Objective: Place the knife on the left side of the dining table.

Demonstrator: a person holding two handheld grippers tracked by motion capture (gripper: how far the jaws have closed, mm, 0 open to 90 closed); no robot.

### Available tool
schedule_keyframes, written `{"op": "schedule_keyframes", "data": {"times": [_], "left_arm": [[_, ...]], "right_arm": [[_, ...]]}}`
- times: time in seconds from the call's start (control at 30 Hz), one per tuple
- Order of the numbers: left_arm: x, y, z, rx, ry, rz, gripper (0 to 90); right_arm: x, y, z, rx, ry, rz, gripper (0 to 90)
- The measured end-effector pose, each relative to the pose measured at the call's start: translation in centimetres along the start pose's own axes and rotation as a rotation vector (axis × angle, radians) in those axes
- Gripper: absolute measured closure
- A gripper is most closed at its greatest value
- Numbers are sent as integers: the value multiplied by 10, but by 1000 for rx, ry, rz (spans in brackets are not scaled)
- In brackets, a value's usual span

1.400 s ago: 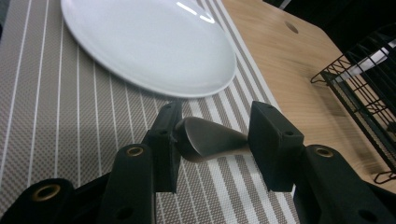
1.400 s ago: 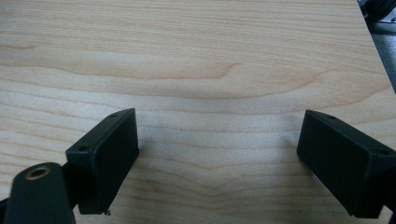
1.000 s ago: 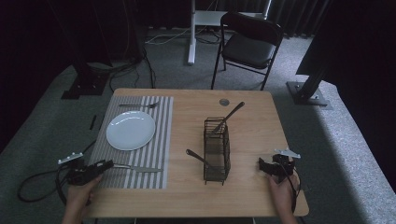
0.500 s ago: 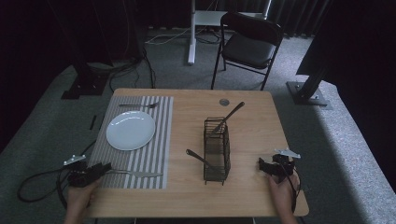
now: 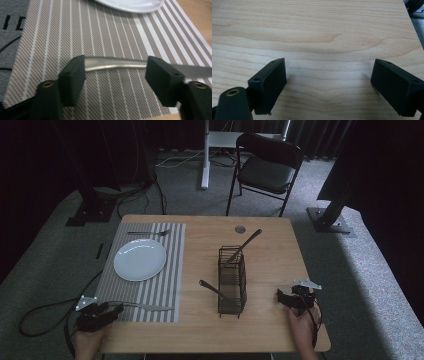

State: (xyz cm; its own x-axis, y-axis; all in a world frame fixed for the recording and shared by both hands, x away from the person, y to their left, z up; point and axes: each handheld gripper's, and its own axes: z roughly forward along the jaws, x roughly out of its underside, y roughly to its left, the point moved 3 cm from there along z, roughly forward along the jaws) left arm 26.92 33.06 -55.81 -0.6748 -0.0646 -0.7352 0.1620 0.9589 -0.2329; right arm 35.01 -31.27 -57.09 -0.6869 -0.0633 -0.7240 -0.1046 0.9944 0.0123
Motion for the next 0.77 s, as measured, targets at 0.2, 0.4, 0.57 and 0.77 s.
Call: {"op": "schedule_keyframes", "data": {"times": [0.2,0.4,0.57,0.77], "left_arm": [[3,-5,-1,-2,-31,42,169],[5,-9,4,-86,-18,88,0],[6,-10,4,-135,-20,99,0],[7,-11,4,-134,-8,98,0]], "right_arm": [[0,0,0,0,0,0,124],[0,0,0,0,0,0,124],[0,0,0,0,0,1,124],[0,0,0,0,0,0,124]]}}
